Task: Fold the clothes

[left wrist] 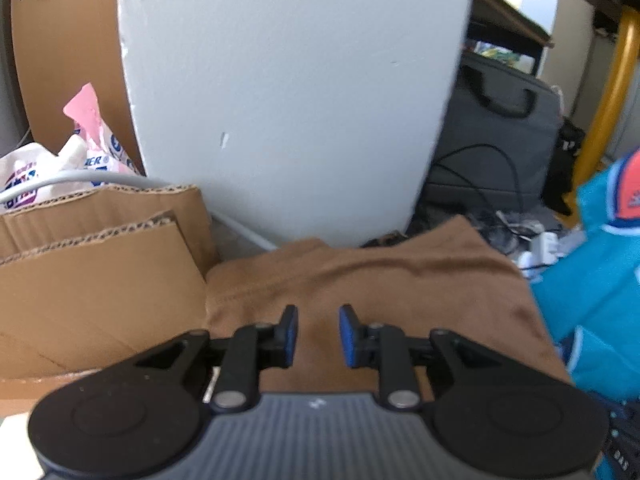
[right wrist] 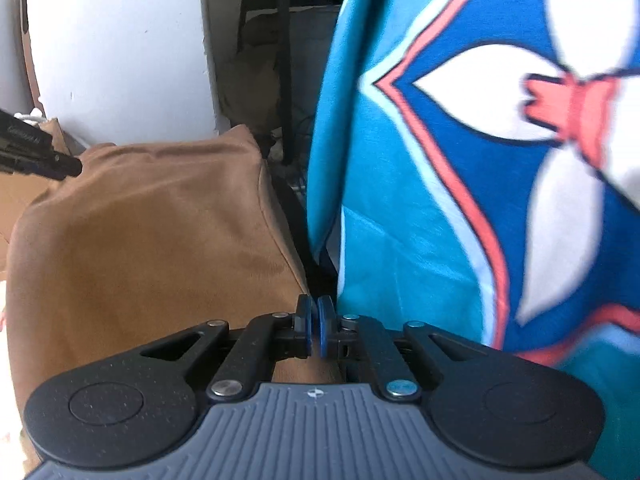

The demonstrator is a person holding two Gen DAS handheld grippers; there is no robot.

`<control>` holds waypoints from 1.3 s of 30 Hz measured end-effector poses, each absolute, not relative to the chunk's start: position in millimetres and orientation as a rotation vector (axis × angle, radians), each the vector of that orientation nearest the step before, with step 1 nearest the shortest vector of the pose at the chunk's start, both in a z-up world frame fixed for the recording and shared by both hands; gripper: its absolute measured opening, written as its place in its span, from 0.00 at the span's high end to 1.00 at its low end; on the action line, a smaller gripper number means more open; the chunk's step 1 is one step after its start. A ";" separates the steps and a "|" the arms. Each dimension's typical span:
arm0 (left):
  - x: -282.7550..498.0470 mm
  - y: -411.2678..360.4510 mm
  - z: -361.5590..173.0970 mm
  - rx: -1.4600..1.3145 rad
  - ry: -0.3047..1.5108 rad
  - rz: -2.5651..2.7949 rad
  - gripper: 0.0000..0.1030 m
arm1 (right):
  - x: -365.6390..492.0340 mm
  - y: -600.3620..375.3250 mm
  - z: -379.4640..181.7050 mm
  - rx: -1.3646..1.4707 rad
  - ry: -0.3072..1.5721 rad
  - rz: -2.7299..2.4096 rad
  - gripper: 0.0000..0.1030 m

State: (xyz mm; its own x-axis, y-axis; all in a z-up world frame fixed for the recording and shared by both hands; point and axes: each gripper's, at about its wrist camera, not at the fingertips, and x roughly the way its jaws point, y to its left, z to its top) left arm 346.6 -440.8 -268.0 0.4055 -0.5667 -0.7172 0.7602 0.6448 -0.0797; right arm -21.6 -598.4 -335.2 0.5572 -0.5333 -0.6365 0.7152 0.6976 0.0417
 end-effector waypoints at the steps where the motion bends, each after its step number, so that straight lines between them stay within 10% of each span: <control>1: 340.4 -436.2 -266.3 0.269 0.788 -0.858 0.73 | -25.6 -594.6 -334.5 0.319 0.637 -0.761 0.96; 30: 265.7 -350.2 -311.0 0.256 0.942 -0.747 0.70 | -67.8 -560.9 -357.8 0.412 0.702 -0.803 0.93; 34: 260.6 -327.9 -318.5 0.253 1.001 -0.745 0.58 | -81.0 -557.1 -345.2 0.493 0.672 -0.781 0.49; 39: 255.0 -306.2 -313.0 0.255 1.007 -0.712 0.24 | -84.1 -543.1 -333.5 0.491 0.686 -0.751 0.35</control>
